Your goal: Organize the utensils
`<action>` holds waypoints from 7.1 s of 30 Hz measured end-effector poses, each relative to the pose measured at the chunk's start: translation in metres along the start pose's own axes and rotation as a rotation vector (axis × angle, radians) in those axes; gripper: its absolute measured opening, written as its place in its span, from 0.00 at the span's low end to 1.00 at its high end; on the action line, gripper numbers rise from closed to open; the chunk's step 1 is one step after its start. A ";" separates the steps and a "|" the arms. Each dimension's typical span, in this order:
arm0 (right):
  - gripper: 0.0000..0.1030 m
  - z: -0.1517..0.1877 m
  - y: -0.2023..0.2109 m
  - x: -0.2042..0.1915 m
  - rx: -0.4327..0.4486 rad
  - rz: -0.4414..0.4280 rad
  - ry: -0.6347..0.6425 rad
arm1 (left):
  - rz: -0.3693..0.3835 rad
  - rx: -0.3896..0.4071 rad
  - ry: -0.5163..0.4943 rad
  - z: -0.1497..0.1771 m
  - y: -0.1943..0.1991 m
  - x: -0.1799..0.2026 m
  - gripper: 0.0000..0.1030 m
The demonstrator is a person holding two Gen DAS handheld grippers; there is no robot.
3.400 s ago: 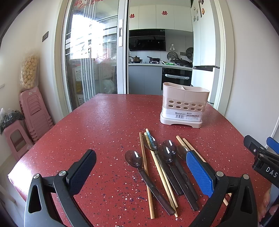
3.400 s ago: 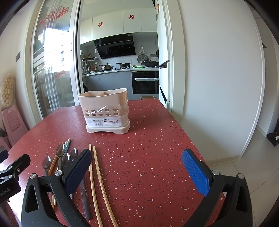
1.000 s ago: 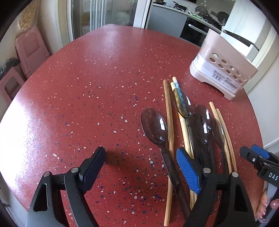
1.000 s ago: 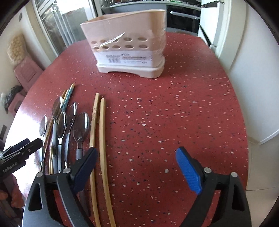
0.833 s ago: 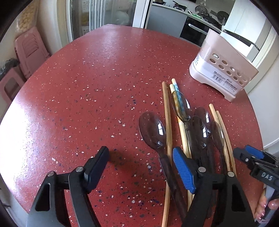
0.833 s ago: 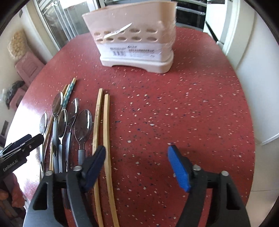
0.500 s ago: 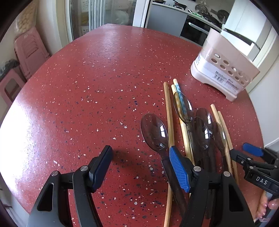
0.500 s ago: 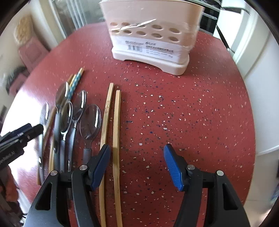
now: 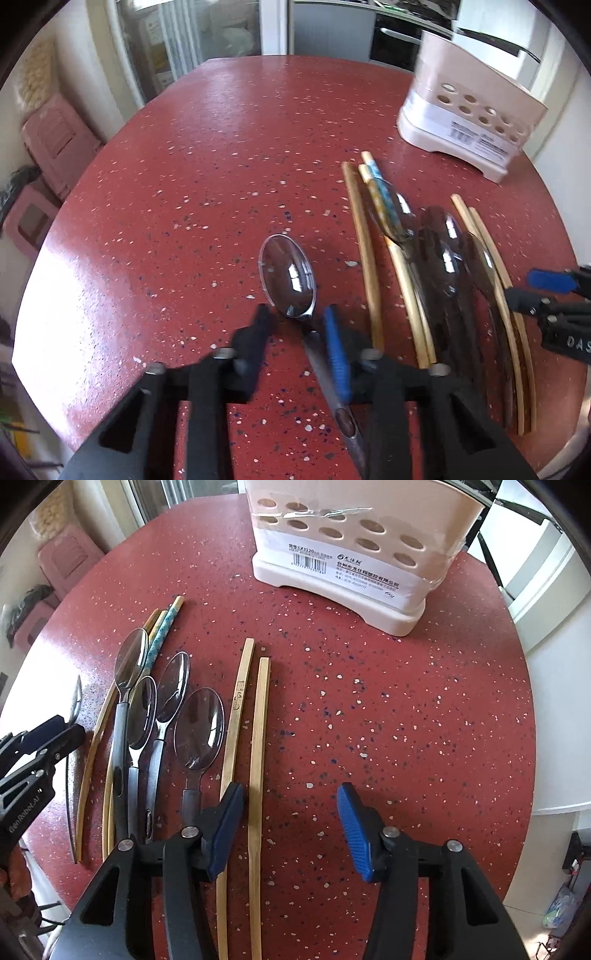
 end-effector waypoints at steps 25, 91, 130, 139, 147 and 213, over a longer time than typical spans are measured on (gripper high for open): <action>0.06 -0.006 0.096 0.058 0.387 -0.240 -0.110 | 0.269 0.400 -0.033 -0.048 0.117 0.009 0.32; 0.07 -0.150 0.105 0.113 0.814 -0.106 -0.250 | 0.115 0.624 -0.136 -0.212 0.050 0.111 0.33; 0.46 -0.077 0.128 0.117 0.832 -0.177 -0.313 | 0.107 0.668 -0.143 -0.212 0.064 0.103 1.00; 0.56 -0.061 0.132 0.113 0.805 -0.176 -0.313 | 0.090 0.623 -0.134 -0.188 0.073 0.080 1.00; 0.62 -0.035 0.114 0.090 0.676 -0.200 -0.293 | 0.046 0.426 -0.078 -0.120 0.053 0.030 1.00; 0.06 -0.052 0.002 -0.026 -0.018 -0.053 0.035 | 0.111 -0.064 -0.280 -0.062 -0.031 0.041 0.34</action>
Point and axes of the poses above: each gripper's, at about its wrist camera, not at the fingertips, and y roughly against the way its jaws point, x to its right, z to its underside, the point moved 2 cm from there along -y, roughly the way its jaws point, and after that the axes turned 7 degrees about -x, right-handed, at the moved point
